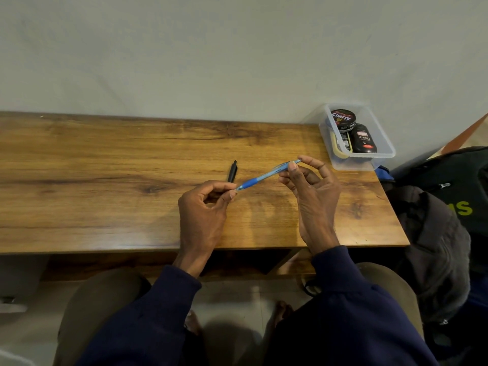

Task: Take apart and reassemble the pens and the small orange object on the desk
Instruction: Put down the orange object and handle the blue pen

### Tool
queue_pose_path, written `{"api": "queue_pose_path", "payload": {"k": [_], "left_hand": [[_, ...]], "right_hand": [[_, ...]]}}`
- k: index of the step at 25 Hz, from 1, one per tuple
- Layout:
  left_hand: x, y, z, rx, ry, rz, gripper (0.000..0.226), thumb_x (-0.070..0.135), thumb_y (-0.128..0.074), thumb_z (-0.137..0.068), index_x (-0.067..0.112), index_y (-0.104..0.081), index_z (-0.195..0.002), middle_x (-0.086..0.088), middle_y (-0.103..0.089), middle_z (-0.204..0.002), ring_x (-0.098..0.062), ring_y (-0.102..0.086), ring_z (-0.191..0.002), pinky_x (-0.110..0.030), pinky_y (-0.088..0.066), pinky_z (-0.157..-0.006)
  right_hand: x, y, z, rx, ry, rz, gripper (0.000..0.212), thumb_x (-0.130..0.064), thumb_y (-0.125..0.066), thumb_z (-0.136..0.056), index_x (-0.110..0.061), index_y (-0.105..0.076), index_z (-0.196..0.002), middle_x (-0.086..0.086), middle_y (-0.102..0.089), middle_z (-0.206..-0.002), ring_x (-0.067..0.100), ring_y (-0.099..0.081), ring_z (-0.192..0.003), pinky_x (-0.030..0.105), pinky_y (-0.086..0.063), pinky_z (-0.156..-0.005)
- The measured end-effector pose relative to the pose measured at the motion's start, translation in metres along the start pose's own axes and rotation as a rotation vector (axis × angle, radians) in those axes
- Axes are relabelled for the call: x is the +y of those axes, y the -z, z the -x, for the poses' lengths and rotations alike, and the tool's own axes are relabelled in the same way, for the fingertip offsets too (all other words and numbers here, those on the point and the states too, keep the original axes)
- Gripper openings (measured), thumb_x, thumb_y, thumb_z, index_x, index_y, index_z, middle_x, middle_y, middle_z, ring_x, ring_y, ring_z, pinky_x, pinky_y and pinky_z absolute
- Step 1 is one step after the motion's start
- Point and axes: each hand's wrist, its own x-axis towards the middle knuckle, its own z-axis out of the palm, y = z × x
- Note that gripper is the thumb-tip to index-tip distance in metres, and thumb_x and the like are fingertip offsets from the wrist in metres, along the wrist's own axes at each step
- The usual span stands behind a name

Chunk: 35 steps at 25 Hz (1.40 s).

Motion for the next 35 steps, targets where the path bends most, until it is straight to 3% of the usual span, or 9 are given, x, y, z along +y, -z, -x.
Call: {"api": "queue_pose_path", "payload": {"k": [8,15,19,22,25,28,35], "left_hand": [[0.0,-0.002,0.0,-0.022,-0.027,-0.051,0.018,0.008,-0.08,-0.088,0.015,-0.078,-0.104,0.008,-0.077,-0.096,-0.006,-0.073,-0.092,-0.017,-0.057,-0.08],[0.005,-0.004,0.004,-0.134,-0.117,-0.15,0.02,0.009,-0.082,-0.086,0.02,-0.078,-0.102,0.012,-0.076,-0.094,-0.004,-0.071,-0.086,-0.012,-0.054,-0.073],[0.006,-0.003,0.005,-0.21,-0.181,-0.211,0.024,0.009,-0.081,-0.087,0.02,-0.076,-0.108,0.011,-0.074,-0.097,-0.003,-0.071,-0.089,-0.015,-0.056,-0.077],[0.005,-0.002,0.005,-0.237,-0.191,-0.238,0.025,0.009,-0.081,-0.087,0.019,-0.076,-0.11,0.011,-0.074,-0.097,-0.002,-0.07,-0.089,-0.012,-0.055,-0.077],[0.005,-0.003,0.006,-0.27,-0.219,-0.295,0.027,0.01,-0.079,-0.088,0.017,-0.076,-0.114,0.008,-0.074,-0.097,0.0,-0.068,-0.086,-0.011,-0.054,-0.076],[0.006,-0.003,0.008,-0.287,-0.236,-0.352,0.035,0.01,-0.08,-0.088,0.016,-0.074,-0.121,0.006,-0.075,-0.097,0.0,-0.068,-0.082,-0.009,-0.053,-0.077],[0.009,-0.003,0.009,-0.321,-0.258,-0.425,0.028,0.008,-0.077,-0.089,0.011,-0.076,-0.116,-0.003,-0.074,-0.094,-0.013,-0.068,-0.08,-0.036,-0.062,-0.077]], "right_hand": [[0.003,0.002,-0.001,-0.01,-0.008,0.009,0.036,-0.006,-0.074,-0.092,-0.003,-0.061,-0.125,0.021,-0.077,-0.097,0.027,-0.077,-0.085,0.035,-0.062,-0.078],[0.005,-0.001,0.003,-0.164,-0.058,0.119,0.068,-0.007,-0.077,-0.09,-0.018,-0.047,-0.149,0.007,-0.076,-0.098,0.024,-0.078,-0.091,0.031,-0.062,-0.079],[0.007,-0.002,0.004,-0.212,-0.086,0.178,0.081,-0.004,-0.078,-0.088,-0.023,-0.038,-0.156,0.02,-0.073,-0.105,0.024,-0.076,-0.094,0.029,-0.061,-0.08],[0.011,-0.005,0.005,-0.262,-0.147,0.265,0.089,-0.012,-0.078,-0.089,-0.026,-0.027,-0.161,0.016,-0.075,-0.104,0.021,-0.077,-0.093,0.028,-0.061,-0.08],[0.016,-0.01,0.006,-0.302,-0.152,0.405,0.087,-0.016,-0.077,-0.091,-0.018,-0.026,-0.161,0.009,-0.077,-0.099,0.018,-0.077,-0.087,0.028,-0.062,-0.079],[0.019,-0.016,0.007,-0.339,-0.056,0.617,0.075,-0.018,-0.076,-0.093,-0.012,-0.037,-0.156,0.001,-0.074,-0.098,0.012,-0.074,-0.087,0.025,-0.062,-0.08],[0.02,-0.023,0.01,-0.409,0.118,0.912,0.055,-0.025,-0.07,-0.097,-0.01,-0.051,-0.147,0.005,-0.065,-0.108,0.009,-0.063,-0.088,0.016,-0.055,-0.074]]}}
